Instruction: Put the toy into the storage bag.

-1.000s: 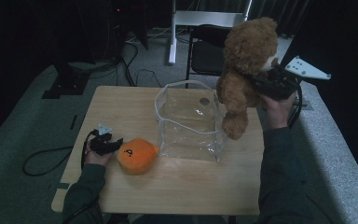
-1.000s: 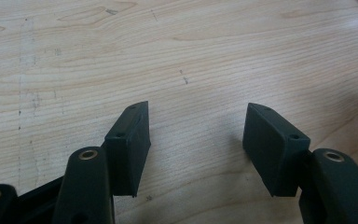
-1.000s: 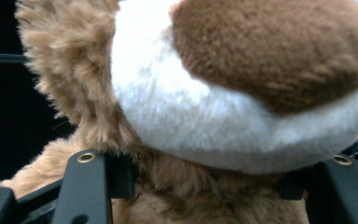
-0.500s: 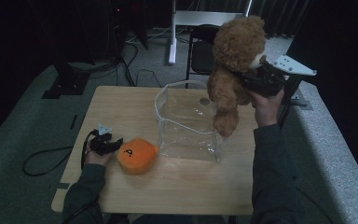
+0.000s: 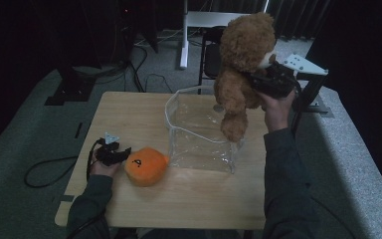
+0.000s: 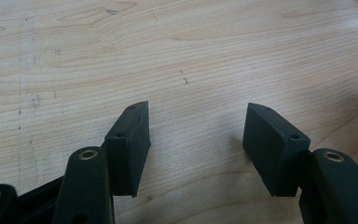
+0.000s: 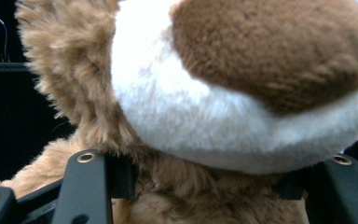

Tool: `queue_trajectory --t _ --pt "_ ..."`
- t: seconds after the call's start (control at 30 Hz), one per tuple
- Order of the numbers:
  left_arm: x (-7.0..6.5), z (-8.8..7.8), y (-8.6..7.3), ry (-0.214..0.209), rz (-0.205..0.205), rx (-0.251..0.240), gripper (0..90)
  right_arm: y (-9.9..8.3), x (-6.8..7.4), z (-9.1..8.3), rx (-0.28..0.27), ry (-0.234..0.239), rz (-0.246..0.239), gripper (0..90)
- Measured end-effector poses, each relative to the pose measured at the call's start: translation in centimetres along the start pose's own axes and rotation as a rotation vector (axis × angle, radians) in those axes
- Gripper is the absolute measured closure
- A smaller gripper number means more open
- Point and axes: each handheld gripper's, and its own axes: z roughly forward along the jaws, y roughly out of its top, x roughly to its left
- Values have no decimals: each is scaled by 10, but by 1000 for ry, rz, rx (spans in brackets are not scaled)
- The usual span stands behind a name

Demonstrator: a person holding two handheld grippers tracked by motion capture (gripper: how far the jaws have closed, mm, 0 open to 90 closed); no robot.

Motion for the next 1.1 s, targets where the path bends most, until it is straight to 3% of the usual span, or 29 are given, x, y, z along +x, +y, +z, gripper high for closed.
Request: queue_trajectory --t 0.43,1.1 --pt "0 0 0 0 -1 -1 420 1 3 22 0 28 -10 386" --pt "0 0 0 1 2 0 419 -13 13 52 -10 104 -8 386"
